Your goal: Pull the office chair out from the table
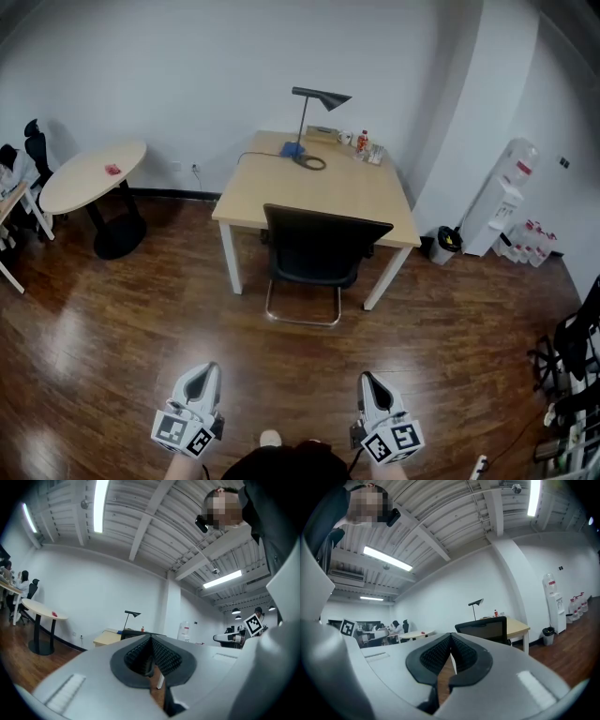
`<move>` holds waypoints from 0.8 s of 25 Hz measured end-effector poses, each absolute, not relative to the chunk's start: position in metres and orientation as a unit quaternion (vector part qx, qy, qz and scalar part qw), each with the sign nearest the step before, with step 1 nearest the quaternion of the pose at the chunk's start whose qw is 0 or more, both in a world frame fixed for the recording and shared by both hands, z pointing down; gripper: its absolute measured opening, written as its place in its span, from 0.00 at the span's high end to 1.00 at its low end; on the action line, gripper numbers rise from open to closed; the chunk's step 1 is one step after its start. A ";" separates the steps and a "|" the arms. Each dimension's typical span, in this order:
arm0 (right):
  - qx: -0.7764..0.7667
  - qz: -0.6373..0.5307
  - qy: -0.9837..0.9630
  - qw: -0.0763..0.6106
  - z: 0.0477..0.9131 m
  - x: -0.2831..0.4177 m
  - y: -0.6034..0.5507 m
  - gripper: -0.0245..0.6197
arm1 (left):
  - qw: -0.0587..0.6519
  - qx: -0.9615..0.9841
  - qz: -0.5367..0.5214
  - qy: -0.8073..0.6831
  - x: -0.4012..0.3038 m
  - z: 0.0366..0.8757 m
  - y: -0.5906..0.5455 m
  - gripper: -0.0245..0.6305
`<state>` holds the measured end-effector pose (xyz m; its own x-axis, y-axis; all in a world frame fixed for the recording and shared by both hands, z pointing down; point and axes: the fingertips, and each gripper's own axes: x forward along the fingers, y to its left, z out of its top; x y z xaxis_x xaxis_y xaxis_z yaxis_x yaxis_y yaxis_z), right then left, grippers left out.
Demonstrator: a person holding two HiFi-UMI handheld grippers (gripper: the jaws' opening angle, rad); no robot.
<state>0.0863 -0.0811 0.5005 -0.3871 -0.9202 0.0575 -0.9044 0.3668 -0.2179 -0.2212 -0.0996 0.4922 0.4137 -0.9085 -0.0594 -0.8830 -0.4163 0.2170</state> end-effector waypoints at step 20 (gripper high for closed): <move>-0.558 -0.116 0.821 0.034 0.512 0.128 -0.181 0.94 | 0.077 0.841 -0.071 -0.530 -0.182 0.497 -0.197 0.96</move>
